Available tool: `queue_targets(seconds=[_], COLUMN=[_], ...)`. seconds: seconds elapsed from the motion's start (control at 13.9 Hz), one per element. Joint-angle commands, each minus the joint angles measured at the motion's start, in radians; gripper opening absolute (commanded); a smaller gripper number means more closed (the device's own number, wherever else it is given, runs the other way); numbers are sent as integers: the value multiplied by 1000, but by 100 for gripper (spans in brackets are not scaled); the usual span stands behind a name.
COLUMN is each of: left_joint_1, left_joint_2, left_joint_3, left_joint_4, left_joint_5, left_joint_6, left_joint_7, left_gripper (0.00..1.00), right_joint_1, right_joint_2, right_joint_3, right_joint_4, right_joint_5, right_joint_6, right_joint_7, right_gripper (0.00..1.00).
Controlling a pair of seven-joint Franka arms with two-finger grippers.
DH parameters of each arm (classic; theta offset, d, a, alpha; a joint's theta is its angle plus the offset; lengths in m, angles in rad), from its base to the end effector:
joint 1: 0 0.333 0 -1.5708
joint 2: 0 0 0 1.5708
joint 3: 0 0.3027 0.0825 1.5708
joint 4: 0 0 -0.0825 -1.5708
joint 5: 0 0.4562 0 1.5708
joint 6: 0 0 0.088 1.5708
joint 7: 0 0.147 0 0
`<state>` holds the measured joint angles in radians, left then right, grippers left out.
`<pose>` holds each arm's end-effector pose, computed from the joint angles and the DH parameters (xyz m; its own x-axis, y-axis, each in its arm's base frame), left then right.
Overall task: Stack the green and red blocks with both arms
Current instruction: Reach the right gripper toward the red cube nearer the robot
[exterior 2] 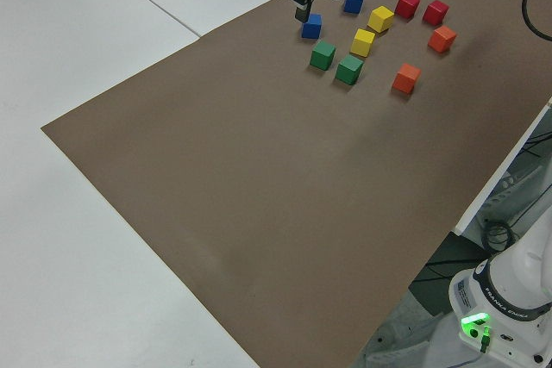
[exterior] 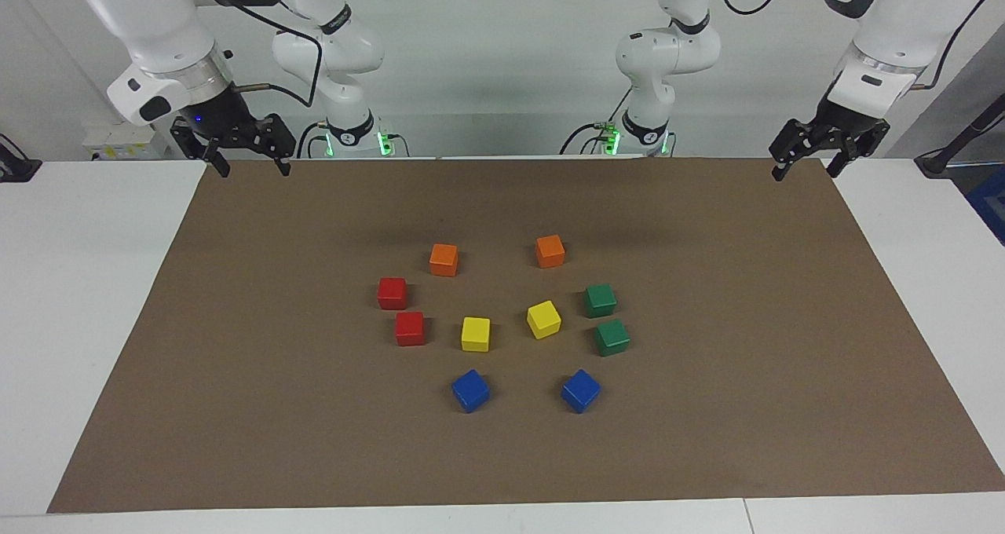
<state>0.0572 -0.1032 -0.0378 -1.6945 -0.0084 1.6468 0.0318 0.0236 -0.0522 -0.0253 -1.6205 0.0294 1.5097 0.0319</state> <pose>0.6046 0.0097 0.5738 0.9984 -0.0118 0.0555 -0.0120 -0.9999 0.0027 0.6018 0.0032 0.5714 0.9977 -0.0317 -0.0595 -0.0334 -0.9990 -0.0288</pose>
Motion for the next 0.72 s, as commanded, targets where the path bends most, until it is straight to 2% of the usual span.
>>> queue_targets(seconds=[0.0,0.22,0.43,0.65], left_joint_1=[1,4,15,33], left_joint_2=[-18,-16,-12,-10], left_joint_3=[1,3,6,6], left_joint_4=[-19,-16,-13,-14], left_joint_5=[-2,-4,-2,-2], left_joint_6=[10,19,82,120], left_joint_7=[4,-3,-3,-4], left_gripper=[100,100,100,100], right_joint_1=[-1,-8,-4,28], right_joint_2=[-9,-8,-12,-40], right_joint_3=[-8,-10,-8,7], right_joint_4=[-18,-18,-32,-125], right_joint_5=[0,0,-2,0], right_joint_6=[35,64,64,136], right_joint_7=[0,2,3,87], right_gripper=[100,100,100,100])
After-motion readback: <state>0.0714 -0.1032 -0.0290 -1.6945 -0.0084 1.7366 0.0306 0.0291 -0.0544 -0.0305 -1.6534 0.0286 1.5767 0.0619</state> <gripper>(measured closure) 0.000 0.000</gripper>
